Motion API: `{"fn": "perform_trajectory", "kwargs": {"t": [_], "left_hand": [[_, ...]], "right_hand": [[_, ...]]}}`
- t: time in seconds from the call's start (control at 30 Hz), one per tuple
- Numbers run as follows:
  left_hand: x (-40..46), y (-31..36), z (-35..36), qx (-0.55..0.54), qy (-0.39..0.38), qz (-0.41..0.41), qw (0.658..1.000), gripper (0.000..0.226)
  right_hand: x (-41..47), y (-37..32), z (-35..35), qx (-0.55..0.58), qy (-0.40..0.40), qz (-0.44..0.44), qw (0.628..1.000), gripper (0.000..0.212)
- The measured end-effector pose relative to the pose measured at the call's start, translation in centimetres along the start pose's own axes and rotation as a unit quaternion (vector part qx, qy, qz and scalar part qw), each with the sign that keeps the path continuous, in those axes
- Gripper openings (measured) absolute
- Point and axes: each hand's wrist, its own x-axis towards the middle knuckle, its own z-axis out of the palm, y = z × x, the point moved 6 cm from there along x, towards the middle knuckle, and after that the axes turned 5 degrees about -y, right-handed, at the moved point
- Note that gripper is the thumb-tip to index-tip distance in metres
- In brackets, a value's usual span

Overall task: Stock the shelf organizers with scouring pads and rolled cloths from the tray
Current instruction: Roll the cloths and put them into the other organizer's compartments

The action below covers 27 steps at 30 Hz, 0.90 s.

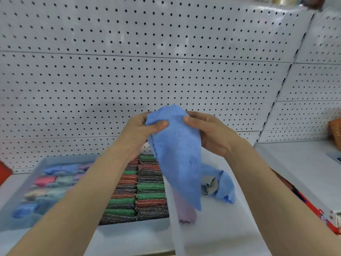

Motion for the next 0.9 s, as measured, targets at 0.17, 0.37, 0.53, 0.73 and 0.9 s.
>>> {"fn": "perform_trajectory", "kwargs": {"t": [0.17, 0.37, 0.53, 0.73, 0.9], "left_hand": [[0.1, 2.6, -3.3, 0.047, 0.054, 0.019, 0.997, 0.016], [-0.3, 5.1, -6.6, 0.027, 0.099, 0.03, 0.994, 0.018], [-0.7, 7.3, -8.0, 0.021, 0.129, 0.057, 0.99, 0.011], [-1.1, 9.2, -9.4, 0.021, 0.155, 0.089, 0.984, 0.011], [-0.8, 9.4, -9.9, 0.051, 0.166, 0.084, 0.981, 0.01]], "right_hand": [[1.6, 0.0, 1.2, 0.033, 0.107, 0.044, 0.993, 0.031], [3.6, -1.8, 3.8, 0.117, 0.103, -0.008, 0.988, 0.029], [4.8, -2.7, 5.2, 0.131, 0.114, -0.016, 0.985, 0.022], [5.4, -4.4, 5.9, 0.111, 0.097, -0.089, 0.985, 0.005], [6.0, -4.7, 5.9, 0.081, 0.11, -0.103, 0.985, 0.013]]}}
